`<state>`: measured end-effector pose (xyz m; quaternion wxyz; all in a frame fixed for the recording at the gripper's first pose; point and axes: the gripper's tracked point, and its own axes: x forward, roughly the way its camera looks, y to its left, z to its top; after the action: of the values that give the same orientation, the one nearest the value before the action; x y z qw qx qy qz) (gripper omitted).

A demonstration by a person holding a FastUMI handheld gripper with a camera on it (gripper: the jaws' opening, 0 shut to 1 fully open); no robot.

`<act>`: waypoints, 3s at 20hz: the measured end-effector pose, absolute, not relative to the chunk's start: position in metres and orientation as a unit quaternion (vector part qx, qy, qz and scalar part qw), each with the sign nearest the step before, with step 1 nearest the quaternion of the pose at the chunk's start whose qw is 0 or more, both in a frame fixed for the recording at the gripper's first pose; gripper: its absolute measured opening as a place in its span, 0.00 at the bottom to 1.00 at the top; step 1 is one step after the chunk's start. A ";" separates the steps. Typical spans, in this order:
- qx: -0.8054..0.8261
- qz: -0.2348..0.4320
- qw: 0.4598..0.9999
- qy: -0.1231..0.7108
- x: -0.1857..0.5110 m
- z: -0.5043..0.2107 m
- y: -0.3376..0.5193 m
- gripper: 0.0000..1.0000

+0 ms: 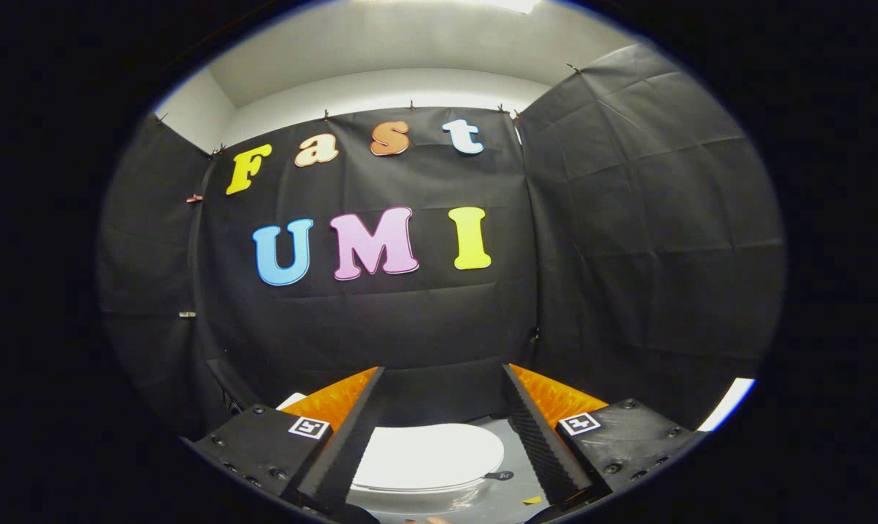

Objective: Open the toilet lid.

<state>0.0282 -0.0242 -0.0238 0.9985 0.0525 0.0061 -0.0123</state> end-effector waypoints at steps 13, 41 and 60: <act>0.211 -0.074 0.973 0.046 0.127 -0.129 -0.130 0.98; 0.546 -0.139 0.776 0.282 0.168 -0.534 -0.188 0.97; 0.675 -0.074 0.693 0.241 0.190 -0.569 -0.153 0.05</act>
<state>0.1896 -0.1531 -0.5687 0.6930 0.6754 0.2410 -0.0742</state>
